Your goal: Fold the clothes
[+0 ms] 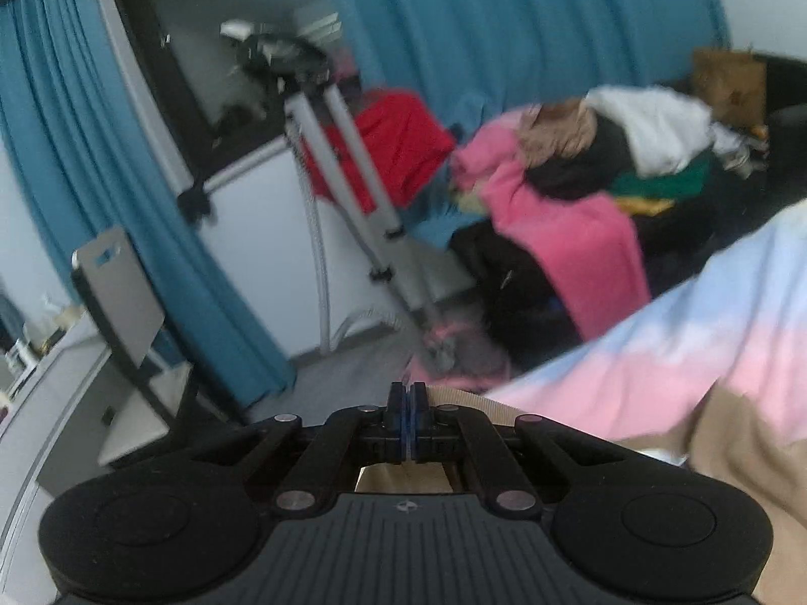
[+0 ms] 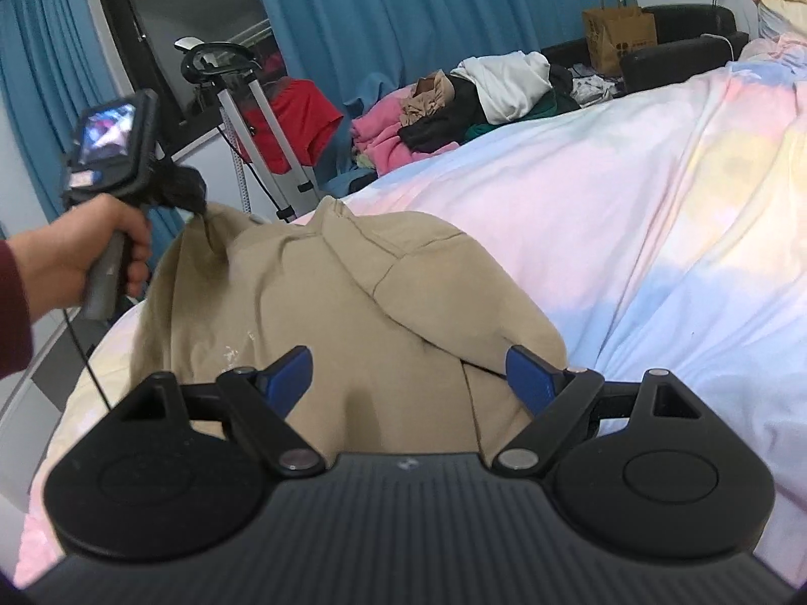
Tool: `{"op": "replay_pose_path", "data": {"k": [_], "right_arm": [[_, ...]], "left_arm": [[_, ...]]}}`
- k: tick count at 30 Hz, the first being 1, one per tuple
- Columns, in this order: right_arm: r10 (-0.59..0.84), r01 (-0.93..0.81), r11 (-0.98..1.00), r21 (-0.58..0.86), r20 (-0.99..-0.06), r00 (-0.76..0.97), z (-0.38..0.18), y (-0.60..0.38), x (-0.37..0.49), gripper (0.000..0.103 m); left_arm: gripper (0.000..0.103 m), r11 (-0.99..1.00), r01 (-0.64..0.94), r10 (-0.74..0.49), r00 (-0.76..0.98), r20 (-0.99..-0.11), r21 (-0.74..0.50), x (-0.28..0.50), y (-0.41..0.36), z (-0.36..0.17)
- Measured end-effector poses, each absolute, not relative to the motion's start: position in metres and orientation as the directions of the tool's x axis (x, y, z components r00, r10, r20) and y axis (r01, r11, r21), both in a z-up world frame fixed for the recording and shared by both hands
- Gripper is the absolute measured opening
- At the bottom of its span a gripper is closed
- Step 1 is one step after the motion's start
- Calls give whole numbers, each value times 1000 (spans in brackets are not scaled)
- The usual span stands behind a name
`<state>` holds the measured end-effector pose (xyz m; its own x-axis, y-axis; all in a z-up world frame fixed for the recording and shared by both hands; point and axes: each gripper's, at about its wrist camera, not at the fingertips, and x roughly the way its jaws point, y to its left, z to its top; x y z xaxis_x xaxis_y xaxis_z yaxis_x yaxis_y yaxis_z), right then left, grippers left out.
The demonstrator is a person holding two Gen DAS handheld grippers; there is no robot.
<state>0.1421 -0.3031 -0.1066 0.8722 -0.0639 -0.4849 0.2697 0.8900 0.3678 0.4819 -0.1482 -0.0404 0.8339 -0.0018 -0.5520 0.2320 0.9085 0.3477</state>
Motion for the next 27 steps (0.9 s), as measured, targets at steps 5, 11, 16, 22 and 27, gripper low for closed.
{"op": "replay_pose_path", "data": {"k": [5, 11, 16, 22, 27], "right_arm": [[-72, 270, 895, 354, -485, 872, -112, -305, 146, 85], [-63, 269, 889, 371, -483, 873, -110, -307, 143, 85], [-56, 266, 883, 387, -475, 878, -105, -307, 140, 85], [-56, 263, 881, 393, -465, 883, -100, -304, 133, 85], [-64, 268, 885, 382, -469, 881, -95, -300, 128, 85]], "left_arm": [[27, 929, 207, 13, 812, -584, 308, 491, -139, -63], [71, 968, 193, -67, 815, -575, 160, 434, -78, -44], [80, 996, 71, -86, 806, -586, -50, 348, 7, -33], [81, 910, -224, -80, 729, -680, -348, 267, 118, -69], [72, 732, -336, -251, 676, -693, -592, 251, 164, -103]]}}
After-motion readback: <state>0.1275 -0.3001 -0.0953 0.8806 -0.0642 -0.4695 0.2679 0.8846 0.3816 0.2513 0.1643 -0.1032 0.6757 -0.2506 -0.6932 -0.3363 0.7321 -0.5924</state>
